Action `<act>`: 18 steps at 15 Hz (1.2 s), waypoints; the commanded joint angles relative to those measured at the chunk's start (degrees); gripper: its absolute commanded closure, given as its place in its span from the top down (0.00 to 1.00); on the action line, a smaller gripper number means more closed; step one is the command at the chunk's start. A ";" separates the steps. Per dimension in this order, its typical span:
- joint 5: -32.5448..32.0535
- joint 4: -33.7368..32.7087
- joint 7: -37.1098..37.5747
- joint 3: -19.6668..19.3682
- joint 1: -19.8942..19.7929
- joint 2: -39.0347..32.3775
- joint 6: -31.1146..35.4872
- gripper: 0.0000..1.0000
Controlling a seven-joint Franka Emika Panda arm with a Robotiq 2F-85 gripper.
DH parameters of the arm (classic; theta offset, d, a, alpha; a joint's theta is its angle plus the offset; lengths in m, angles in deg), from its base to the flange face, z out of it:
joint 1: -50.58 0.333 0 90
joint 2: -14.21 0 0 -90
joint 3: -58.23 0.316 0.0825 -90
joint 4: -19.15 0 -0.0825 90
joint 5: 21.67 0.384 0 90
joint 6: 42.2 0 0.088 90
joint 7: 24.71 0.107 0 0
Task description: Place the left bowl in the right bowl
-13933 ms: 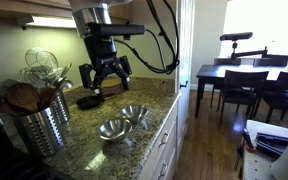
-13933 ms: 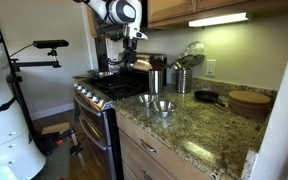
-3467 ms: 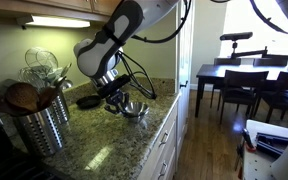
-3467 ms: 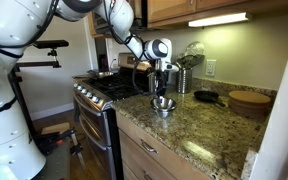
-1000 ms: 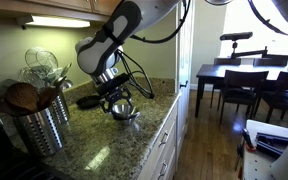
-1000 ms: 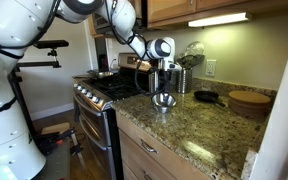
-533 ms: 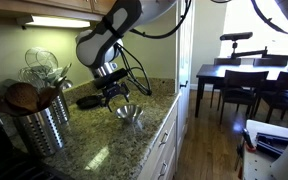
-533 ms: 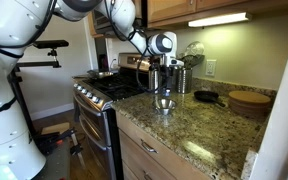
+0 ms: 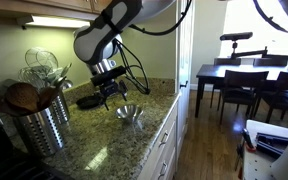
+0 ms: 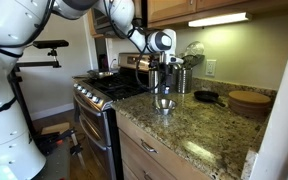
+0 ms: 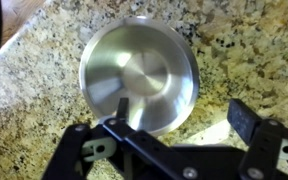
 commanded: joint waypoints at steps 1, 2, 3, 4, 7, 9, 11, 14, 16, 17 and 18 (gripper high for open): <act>1.09 4.78 1.15 0.40 0.11 5.40 0.59 1.00; 1.11 5.43 1.36 0.48 0.24 6.30 0.62 1.00; 1.12 5.97 1.46 0.62 0.37 7.14 0.36 1.00; 0.60 6.59 1.75 0.66 0.79 7.92 -0.02 1.00; 0.49 8.49 1.92 1.42 1.65 10.10 -1.98 1.00; 0.86 10.64 2.10 2.40 2.21 11.83 -2.76 1.00; 1.28 12.94 2.78 3.38 2.69 13.63 -3.11 1.00; 1.81 16.42 4.71 4.68 3.35 16.59 -3.25 1.00; 1.93 18.91 6.52 5.33 3.65 19.16 -2.91 1.00; 1.79 19.97 7.53 5.62 3.75 20.40 -2.73 1.00; 1.59 20.97 8.43 5.88 3.84 21.68 -2.53 1.00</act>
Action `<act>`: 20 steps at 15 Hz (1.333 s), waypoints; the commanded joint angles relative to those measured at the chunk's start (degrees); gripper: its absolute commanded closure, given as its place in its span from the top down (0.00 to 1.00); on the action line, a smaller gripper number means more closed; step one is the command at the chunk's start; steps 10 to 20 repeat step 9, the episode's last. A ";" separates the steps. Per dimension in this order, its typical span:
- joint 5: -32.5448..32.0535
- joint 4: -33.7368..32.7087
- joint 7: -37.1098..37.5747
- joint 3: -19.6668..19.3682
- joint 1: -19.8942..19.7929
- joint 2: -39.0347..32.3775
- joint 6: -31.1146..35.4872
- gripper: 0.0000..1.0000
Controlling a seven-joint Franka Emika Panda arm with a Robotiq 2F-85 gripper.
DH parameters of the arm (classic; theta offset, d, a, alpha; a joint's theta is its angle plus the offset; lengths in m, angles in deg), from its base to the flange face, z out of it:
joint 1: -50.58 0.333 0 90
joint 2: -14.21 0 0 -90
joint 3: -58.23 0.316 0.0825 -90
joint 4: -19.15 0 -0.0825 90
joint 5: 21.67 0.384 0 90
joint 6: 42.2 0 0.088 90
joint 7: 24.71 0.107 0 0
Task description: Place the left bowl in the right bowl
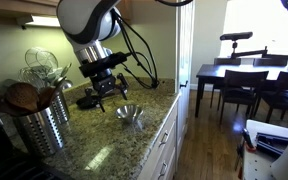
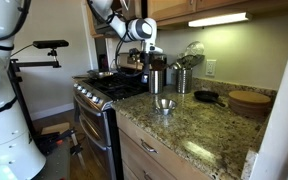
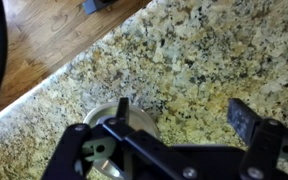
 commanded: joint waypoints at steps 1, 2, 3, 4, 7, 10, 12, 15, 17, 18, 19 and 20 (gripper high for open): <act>0.35 7.39 4.55 0.88 0.24 8.03 0.60 1.00; 0.24 8.13 5.48 1.24 0.25 9.27 0.56 1.00; 0.12 8.87 6.35 1.62 0.24 10.62 0.54 1.00; 0.09 9.45 7.19 2.01 0.17 11.77 0.53 1.00; 0.11 10.69 9.25 3.36 -0.03 14.72 0.29 1.00; -0.21 6.81 6.91 3.84 -0.66 11.07 -0.17 1.00; -0.21 6.81 6.91 3.84 -0.66 11.07 -0.17 1.00; -0.21 6.81 6.91 3.84 -0.66 11.07 -0.17 1.00; -0.21 6.81 6.91 3.84 -0.66 11.07 -0.17 1.00; -0.21 6.81 6.91 3.84 -0.66 11.07 -0.17 1.00; -0.21 6.81 6.91 3.84 -0.66 11.07 -0.17 1.00; -0.21 6.81 6.91 3.84 -0.66 11.07 -0.17 1.00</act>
